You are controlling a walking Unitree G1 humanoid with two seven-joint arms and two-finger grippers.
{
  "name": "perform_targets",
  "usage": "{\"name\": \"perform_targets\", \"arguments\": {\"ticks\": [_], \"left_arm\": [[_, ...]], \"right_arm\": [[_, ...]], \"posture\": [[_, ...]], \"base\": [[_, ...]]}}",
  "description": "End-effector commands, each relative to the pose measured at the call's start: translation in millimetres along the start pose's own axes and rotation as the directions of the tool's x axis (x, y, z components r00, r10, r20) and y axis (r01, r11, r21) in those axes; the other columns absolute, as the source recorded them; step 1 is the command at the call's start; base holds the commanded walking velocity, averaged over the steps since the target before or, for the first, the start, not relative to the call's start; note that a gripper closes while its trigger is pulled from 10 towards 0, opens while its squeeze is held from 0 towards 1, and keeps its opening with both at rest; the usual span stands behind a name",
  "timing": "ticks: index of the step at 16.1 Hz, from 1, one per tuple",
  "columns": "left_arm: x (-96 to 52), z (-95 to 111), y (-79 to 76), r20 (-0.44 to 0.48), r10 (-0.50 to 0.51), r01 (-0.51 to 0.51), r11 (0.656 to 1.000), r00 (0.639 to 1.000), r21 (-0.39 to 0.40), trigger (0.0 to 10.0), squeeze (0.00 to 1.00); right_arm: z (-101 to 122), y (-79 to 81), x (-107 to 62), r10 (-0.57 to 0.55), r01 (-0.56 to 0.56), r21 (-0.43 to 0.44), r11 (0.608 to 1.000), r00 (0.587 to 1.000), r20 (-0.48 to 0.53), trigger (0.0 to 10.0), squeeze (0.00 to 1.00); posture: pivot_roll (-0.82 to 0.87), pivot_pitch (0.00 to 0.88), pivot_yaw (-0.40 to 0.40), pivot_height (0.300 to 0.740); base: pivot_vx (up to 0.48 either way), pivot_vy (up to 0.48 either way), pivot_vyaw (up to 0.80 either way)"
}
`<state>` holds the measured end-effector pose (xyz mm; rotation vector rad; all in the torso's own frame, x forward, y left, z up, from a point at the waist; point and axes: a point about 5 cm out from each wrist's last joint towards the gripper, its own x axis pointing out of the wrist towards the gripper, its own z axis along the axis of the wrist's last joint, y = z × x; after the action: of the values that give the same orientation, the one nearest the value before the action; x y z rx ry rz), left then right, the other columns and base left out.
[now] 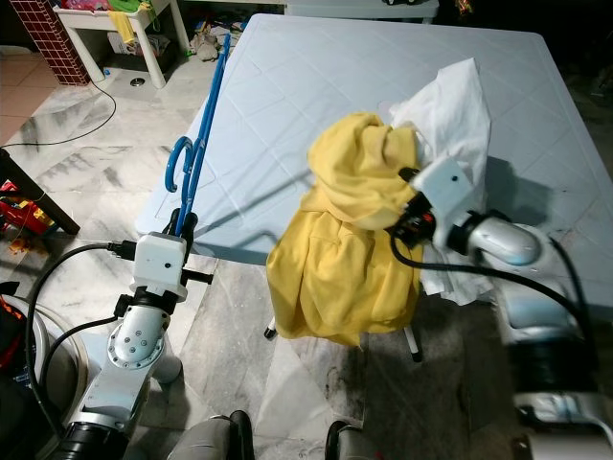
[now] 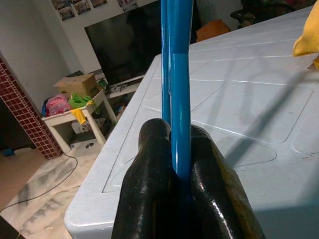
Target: Hang hanger
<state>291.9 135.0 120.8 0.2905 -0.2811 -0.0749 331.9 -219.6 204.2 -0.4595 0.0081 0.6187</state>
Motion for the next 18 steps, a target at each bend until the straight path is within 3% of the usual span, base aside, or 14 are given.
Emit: {"name": "perform_targets", "arguments": {"ticks": [1, 3, 4, 5, 6, 10, 11, 12, 13, 18], "left_arm": [[-1.1, -4, -1.9, -0.016, -0.023, 0.023, 1.000, 1.000, -0.004, 10.0, 0.00], [-1.2, -4, -2.2, -0.015, -0.023, 0.023, 1.000, 1.000, -0.005, 10.0, 0.00], [-1.3, -5, -1.8, -0.016, -0.022, 0.022, 1.000, 1.000, -0.005, 10.0, 0.00], [-1.4, -5, -1.6, -0.015, -0.022, 0.022, 1.000, 1.000, -0.005, 10.0, 0.00], [-1.7, -5, -1.4, -0.016, -0.022, 0.022, 1.000, 1.000, -0.004, 10.0, 0.00], [-2.5, -5, -0.3, -0.016, -0.026, 0.026, 1.000, 1.000, -0.002, 10.0, 0.00], [-2.5, -5, -0.1, -0.016, -0.027, 0.027, 1.000, 0.999, -0.002, 10.0, 0.00], [-2.4, -5, -0.1, -0.016, -0.028, 0.028, 1.000, 0.999, -0.001, 10.0, 0.00], [-2.0, -5, -0.1, -0.016, -0.030, 0.030, 1.000, 0.999, -0.001, 10.0, 0.00], [-1.6, -4, 0.8, -0.013, -0.031, 0.031, 1.000, 0.999, 0.000, 10.0, 0.00]], "right_arm": [[3, 0.3, -4.9, 0.013, -0.013, 0.002, 1.000, 1.000, -0.001, 10.0, 1.00], [-2, 9.1, -9.3, 0.041, -0.040, 0.016, 0.999, 0.997, -0.059, 10.0, 1.00], [-6, 12.0, -9.6, 0.040, -0.037, 0.037, 0.999, 0.996, -0.081, 10.0, 0.87], [-8, 14.7, -8.9, 0.037, -0.033, 0.050, 0.998, 0.995, -0.095, 10.0, 0.30], [-11, 19.4, -7.1, 0.042, -0.034, 0.081, 0.996, 0.993, -0.106, 10.0, 0.00], [-29, 50.4, 1.4, 0.099, -0.064, 0.184, 0.981, 0.976, -0.192, 10.0, 0.00], [-31, 57.5, 3.8, 0.123, -0.082, 0.200, 0.976, 0.972, -0.202, 8.2, 0.00], [-33, 61.0, 6.0, 0.125, -0.079, 0.217, 0.973, 0.970, -0.209, 0.0, 0.00], [-37, 71.4, 11.5, 0.146, -0.089, 0.245, 0.966, 0.964, -0.224, 0.0, 0.00], [-43, 84.2, 33.6, 0.093, -0.009, 0.337, 0.941, 0.968, -0.232, 0.0, 0.00]], "posture": [[-0.03, 0.166, 0.045, 0.740], [-0.03, 0.165, 0.044, 0.740], [-0.03, 0.165, 0.044, 0.740], [-0.03, 0.165, 0.045, 0.740], [-0.03, 0.165, 0.045, 0.740], [-0.02, 0.167, 0.052, 0.740], [-0.02, 0.167, 0.052, 0.740], [-0.02, 0.167, 0.051, 0.740], [-0.02, 0.166, 0.050, 0.740], [-0.01, 0.165, 0.051, 0.740]], "base": [[0.000, 0.000, 0.00], [0.000, 0.000, 0.00], [0.000, 0.000, 0.00], [0.000, 0.000, 0.00], [0.000, 0.000, 0.00], [0.000, 0.000, 0.00], [0.000, 0.000, 0.00], [0.000, 0.000, 0.00], [0.000, 0.000, 0.00], [0.000, 0.000, 0.00]]}}
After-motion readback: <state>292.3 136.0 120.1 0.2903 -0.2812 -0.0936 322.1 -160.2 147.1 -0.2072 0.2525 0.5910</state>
